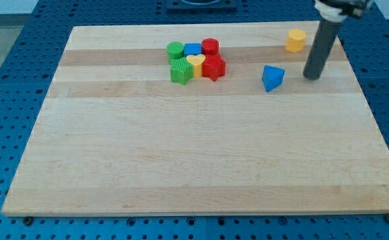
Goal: Move the blue triangle closer to the yellow hexagon
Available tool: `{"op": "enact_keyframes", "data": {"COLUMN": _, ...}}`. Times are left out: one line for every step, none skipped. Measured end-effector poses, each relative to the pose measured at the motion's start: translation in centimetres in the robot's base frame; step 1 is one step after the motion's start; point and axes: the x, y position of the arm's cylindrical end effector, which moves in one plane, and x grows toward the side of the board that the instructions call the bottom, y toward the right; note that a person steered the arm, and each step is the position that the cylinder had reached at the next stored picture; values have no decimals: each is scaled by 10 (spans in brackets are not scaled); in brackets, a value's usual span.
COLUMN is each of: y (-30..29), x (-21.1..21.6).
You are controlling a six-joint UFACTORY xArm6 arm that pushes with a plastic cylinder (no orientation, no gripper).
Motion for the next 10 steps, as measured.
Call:
{"op": "enact_keyframes", "data": {"y": -20, "x": 19}}
{"op": "enact_keyframes", "data": {"y": -50, "x": 19}}
{"op": "enact_keyframes", "data": {"y": -75, "x": 31}}
{"op": "enact_keyframes", "data": {"y": -85, "x": 37}}
{"op": "enact_keyframes", "data": {"y": -80, "x": -7}}
{"op": "enact_keyframes", "data": {"y": -72, "x": -51}}
{"op": "enact_keyframes", "data": {"y": -72, "x": -52}}
{"op": "enact_keyframes", "data": {"y": -75, "x": -51}}
{"op": "enact_keyframes", "data": {"y": -88, "x": -77}}
{"op": "enact_keyframes", "data": {"y": -87, "x": -95}}
